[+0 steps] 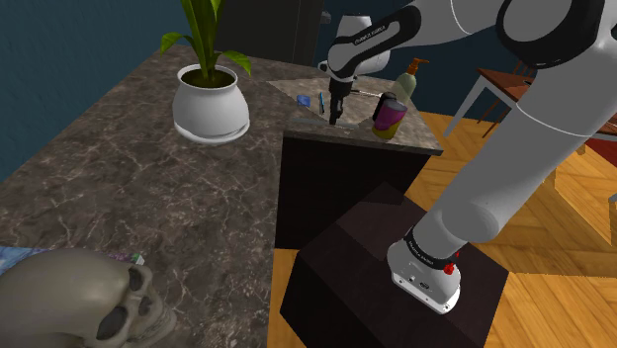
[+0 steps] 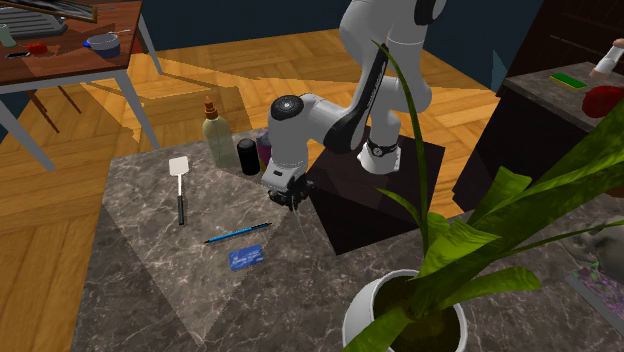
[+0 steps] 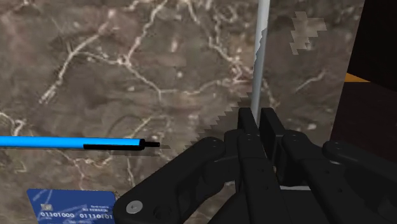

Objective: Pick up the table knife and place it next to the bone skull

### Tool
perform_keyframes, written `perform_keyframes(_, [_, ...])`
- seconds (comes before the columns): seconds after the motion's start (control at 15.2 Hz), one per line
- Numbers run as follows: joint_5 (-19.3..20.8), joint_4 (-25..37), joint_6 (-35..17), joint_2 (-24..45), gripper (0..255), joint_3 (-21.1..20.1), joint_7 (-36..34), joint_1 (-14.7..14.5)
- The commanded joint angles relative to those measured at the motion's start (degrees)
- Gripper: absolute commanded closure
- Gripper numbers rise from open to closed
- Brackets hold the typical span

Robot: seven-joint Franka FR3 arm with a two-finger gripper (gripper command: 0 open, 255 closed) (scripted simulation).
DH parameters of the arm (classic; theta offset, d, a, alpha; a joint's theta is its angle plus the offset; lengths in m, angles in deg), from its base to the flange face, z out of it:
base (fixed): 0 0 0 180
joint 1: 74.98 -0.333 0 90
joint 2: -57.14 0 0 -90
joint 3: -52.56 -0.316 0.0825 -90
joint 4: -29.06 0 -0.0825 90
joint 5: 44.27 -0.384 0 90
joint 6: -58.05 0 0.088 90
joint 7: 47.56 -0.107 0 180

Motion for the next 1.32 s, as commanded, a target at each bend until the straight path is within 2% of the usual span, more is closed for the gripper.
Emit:
perform_keyframes(0.0, [0.0,0.0,0.0,0.0,255,0.0,0.0,0.0])
perform_keyframes(0.33, [0.0,0.0,0.0,0.0,255,0.0,0.0,0.0])
perform_keyframes(1.25, [1.7,5.4,10.7,-5.5,255,-0.3,-1.0,-0.2])
